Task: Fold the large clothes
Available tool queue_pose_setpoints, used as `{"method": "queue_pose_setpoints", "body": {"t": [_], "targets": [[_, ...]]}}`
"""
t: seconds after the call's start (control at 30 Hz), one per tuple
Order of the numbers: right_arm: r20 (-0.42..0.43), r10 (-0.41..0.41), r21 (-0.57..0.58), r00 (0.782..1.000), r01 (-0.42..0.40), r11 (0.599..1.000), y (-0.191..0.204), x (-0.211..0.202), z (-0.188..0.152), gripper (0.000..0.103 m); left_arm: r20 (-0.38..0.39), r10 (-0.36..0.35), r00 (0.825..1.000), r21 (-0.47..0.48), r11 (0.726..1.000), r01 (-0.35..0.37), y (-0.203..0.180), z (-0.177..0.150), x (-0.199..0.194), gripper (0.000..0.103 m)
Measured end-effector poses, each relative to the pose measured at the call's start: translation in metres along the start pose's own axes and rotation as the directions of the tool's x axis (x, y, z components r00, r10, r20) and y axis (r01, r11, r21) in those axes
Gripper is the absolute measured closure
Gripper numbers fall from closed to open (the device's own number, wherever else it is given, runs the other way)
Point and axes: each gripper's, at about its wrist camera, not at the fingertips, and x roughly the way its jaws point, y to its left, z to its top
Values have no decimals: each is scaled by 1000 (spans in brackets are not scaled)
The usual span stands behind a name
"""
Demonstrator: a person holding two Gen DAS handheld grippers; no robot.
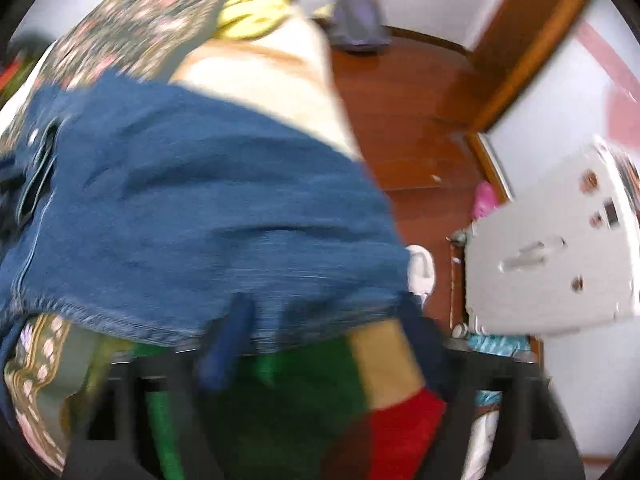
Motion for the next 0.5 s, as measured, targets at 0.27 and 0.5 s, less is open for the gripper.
{"method": "queue_pose_setpoints", "body": {"t": [0.27, 0.5], "targets": [[-35, 312, 387, 949, -275, 880, -70, 25, -13, 20, -23, -35, 999, 36, 999, 36, -24, 17, 15, 26], [-2, 371, 504, 929, -320, 802, -69, 60, -6, 27, 52, 14, 999, 103, 994, -19, -37, 14, 0, 26]]}}
